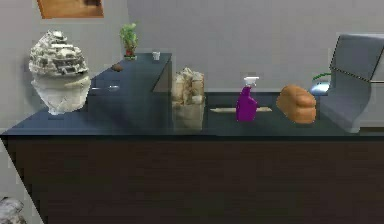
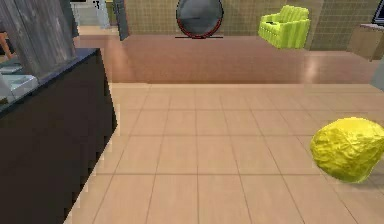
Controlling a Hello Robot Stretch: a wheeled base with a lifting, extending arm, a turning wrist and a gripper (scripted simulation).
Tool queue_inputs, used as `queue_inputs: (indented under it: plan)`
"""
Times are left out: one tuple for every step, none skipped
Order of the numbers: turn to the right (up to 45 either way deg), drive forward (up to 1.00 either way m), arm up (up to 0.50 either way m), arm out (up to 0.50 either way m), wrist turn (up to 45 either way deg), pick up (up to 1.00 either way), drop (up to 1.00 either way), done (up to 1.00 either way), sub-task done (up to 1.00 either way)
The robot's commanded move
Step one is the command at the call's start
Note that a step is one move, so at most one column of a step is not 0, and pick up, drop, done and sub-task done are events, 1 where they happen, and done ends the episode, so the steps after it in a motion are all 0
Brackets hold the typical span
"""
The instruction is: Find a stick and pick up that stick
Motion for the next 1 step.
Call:
queue_inputs:
  plan:
    - [0.0, 0.35, 0.00, 0.00, 0.0, 0.00, 0.00, 0.00, 0.00]
